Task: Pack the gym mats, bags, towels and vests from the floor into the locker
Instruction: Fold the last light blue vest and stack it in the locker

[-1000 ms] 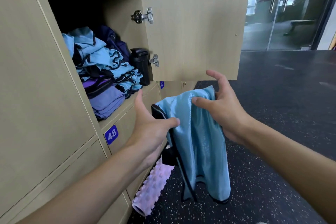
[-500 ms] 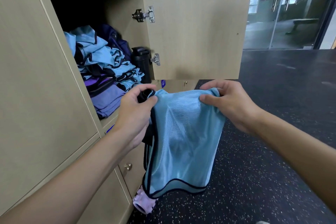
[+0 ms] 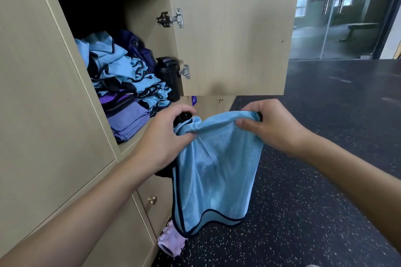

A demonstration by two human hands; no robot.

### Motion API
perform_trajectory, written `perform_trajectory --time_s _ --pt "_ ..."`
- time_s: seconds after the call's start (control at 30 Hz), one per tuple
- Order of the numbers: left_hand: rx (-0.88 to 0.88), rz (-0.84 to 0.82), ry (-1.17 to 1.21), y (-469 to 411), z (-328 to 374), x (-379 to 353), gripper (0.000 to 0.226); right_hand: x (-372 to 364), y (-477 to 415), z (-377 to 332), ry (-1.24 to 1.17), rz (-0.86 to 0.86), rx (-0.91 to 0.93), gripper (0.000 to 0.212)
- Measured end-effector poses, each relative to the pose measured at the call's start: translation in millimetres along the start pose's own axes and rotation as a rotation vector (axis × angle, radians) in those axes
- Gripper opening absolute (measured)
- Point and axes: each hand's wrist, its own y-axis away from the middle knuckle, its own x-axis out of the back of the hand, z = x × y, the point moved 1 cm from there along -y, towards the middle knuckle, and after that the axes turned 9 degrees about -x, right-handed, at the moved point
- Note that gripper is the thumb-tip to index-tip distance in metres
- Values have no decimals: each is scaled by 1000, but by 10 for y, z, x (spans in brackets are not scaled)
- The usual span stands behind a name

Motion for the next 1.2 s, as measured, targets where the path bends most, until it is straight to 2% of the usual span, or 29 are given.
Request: perform_trajectory --time_s 0.1,0.17,0.4,0.53,0.67,0.9,1.0,1.07,1.13,1.2 --pt "1 -11 -130 14 -21 41 13 -2 -22 47 140 23 39 8" --pt "6 -10 -175 12 -30 59 8 -15 -52 85 172 30 64 9" --pt "-7 20 -204 -26 -89 1 16 -25 -33 88 141 35 59 16" --pt "-69 -31 -240 -18 -117 -37 22 -37 -32 115 121 68 43 20" --pt "113 -3 -36 -43 -75 -89 26 -53 -41 137 134 127 40 19" --pt "287 87 81 -61 42 -258 31 -200 -30 51 61 180 -36 22" --pt "315 110 108 -62 86 -284 38 -295 23 -49 -51 96 -47 20" --pt "342 114 155 -66 117 -278 36 -356 71 -120 -172 -34 -22 23" --pt "388 108 274 -85 140 -261 37 -400 124 -173 -243 -194 19 32" --pt "463 61 462 -98 165 -225 49 -412 185 -214 -224 -324 35 35"
